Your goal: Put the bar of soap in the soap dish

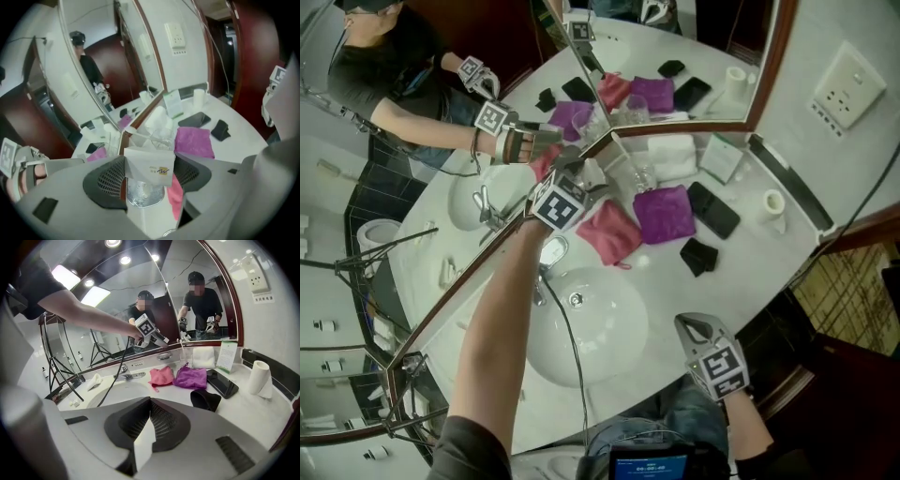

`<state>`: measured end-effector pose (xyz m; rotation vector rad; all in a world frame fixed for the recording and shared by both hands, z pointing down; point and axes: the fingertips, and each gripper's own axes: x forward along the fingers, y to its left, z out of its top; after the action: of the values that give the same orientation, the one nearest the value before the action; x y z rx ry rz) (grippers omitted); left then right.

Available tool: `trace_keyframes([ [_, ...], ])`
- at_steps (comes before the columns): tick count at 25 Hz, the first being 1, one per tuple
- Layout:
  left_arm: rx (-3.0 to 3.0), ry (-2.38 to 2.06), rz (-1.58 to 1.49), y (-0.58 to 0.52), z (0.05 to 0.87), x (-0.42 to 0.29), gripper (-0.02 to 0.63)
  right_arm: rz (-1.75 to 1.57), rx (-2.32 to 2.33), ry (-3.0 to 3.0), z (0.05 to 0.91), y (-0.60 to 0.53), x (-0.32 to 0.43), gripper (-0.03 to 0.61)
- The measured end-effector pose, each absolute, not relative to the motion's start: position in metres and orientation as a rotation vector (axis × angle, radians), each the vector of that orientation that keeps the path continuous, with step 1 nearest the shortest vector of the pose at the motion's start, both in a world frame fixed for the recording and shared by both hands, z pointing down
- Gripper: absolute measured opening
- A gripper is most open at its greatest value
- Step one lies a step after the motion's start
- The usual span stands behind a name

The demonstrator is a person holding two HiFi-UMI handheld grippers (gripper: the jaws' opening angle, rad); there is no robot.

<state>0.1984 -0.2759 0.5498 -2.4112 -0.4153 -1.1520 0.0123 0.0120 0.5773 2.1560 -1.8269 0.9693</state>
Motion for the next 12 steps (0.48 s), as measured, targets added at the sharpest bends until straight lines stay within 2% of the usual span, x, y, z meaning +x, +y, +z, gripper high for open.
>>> trace_keyframes([
  [12,-2.894,-0.168,-0.692,-0.249,0.406,0.127,0.318,0.819,2.155,-1.826,0.511,-0.009,0.015,0.017],
])
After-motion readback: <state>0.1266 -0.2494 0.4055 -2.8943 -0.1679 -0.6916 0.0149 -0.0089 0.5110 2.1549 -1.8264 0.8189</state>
